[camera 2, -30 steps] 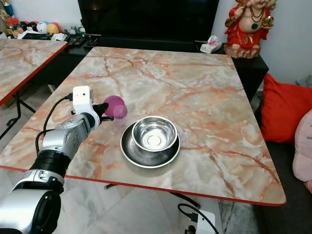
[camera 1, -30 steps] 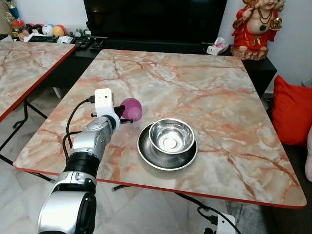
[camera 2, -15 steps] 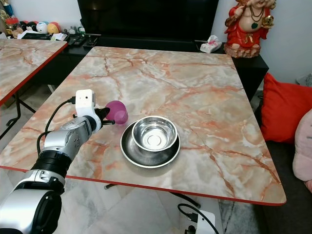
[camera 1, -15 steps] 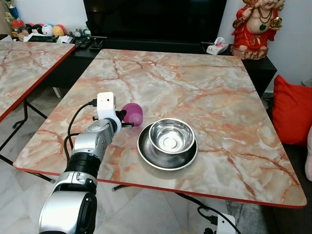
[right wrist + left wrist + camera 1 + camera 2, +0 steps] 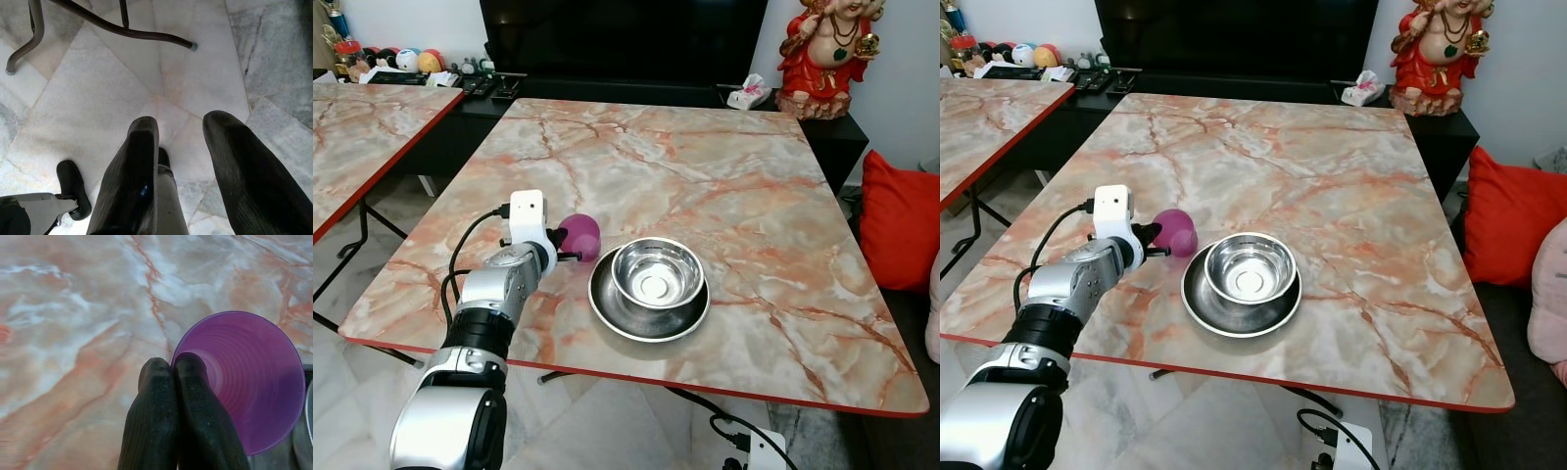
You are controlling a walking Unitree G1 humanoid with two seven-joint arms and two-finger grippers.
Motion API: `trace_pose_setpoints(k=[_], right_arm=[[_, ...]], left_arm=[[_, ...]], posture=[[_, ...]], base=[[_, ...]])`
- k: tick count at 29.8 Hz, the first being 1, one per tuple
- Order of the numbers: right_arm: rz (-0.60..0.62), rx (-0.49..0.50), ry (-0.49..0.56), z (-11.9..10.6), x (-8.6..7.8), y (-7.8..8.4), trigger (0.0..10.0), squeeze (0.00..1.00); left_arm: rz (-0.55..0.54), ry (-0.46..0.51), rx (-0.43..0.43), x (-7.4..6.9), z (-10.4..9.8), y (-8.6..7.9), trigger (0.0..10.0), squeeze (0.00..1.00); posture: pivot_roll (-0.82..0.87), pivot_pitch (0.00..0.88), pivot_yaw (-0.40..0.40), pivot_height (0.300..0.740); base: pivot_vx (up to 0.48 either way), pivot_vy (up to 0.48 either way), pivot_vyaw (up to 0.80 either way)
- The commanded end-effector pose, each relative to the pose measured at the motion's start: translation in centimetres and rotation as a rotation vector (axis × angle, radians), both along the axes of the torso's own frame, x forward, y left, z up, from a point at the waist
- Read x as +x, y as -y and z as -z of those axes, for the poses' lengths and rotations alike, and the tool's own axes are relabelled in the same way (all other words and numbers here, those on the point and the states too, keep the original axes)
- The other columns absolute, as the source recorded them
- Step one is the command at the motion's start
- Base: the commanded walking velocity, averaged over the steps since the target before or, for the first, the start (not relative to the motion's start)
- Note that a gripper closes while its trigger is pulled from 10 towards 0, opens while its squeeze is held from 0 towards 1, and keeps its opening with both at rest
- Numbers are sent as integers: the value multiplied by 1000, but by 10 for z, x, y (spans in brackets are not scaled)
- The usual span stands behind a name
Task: Setting the table
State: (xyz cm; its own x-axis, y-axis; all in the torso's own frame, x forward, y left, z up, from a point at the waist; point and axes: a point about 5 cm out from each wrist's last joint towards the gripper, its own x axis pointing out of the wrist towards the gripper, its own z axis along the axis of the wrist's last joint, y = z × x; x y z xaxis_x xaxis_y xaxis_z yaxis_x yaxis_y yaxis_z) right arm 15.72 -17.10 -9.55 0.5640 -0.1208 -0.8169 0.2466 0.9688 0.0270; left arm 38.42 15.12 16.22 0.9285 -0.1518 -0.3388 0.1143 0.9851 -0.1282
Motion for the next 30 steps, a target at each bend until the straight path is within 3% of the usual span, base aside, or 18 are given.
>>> trace_pose_setpoints(k=[1,4,9,30], right_arm=[[-7,-3,-15,1,-3,0,10000,0],[-8,-2,-17,1,-3,0,10000,0],[-10,-5,-21,2,-4,0,10000,0],[-5,-5,-25,2,-4,0,10000,0]], left_arm=[[-13,-9,19,-1,-4,-5,10000,0],[-35,-35,23,-6,-4,-12,10000,0],[3,-66,7,-14,-2,-7,10000,0],[2,-65,23,-17,-9,-4,10000,0]], posture=[[62,0,-1,740],[61,0,-1,740],[65,0,-1,740],[63,0,-1,740]], base=[[0,0,0],[0,0,0],[0,0,0],[0,0,0]])
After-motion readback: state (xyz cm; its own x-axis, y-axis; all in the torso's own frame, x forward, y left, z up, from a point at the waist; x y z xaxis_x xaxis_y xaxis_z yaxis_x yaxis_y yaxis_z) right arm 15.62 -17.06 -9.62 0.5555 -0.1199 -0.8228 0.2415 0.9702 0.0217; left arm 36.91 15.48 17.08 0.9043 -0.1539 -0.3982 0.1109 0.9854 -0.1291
